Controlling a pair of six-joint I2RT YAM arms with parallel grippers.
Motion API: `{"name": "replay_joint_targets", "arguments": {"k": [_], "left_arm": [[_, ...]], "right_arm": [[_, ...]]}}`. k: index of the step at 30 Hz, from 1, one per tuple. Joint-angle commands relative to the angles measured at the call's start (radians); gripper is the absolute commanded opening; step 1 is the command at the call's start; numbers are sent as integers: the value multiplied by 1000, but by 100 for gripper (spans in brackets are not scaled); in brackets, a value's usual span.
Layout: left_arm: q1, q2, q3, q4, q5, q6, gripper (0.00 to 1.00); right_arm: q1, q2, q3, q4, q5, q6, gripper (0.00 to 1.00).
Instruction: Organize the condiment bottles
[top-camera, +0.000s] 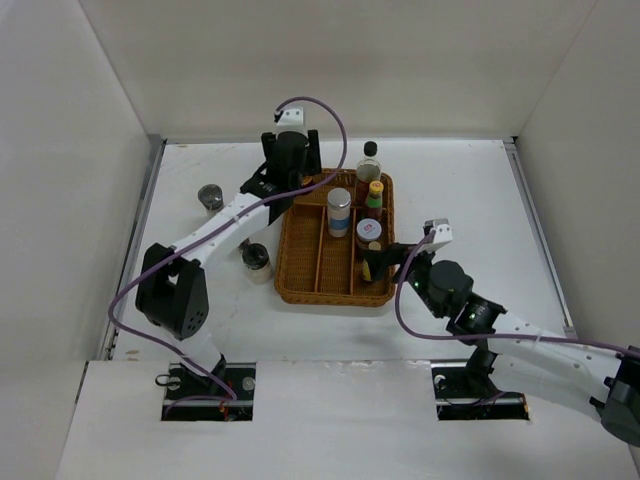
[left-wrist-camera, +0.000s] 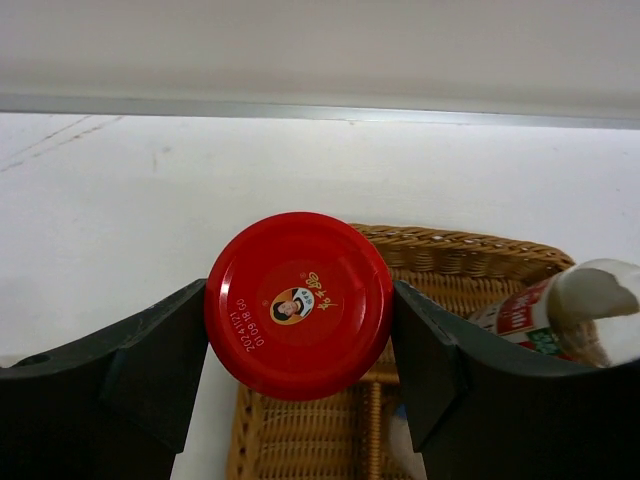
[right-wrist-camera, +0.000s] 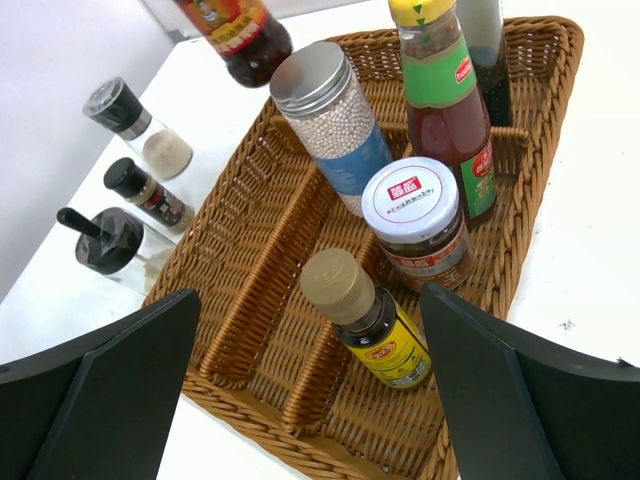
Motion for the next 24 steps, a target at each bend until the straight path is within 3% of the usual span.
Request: {"name": "replay_joint_targets", "arguments": {"k": [1, 6, 15, 24], "left_arm": [[-15, 31, 117, 127, 11, -2, 40], [-5, 122, 179, 124, 14, 0, 40], [2, 192, 137, 180, 39, -12, 42], [5, 189, 53, 231, 33, -43, 62]], "right_arm": [[-10, -23, -8, 64, -10, 17, 98], [-7, -35, -12, 64, -7, 17, 98], [-7, -18, -11, 66, -10, 17, 98], [-8, -8, -9, 66, -9, 17, 99]]}}
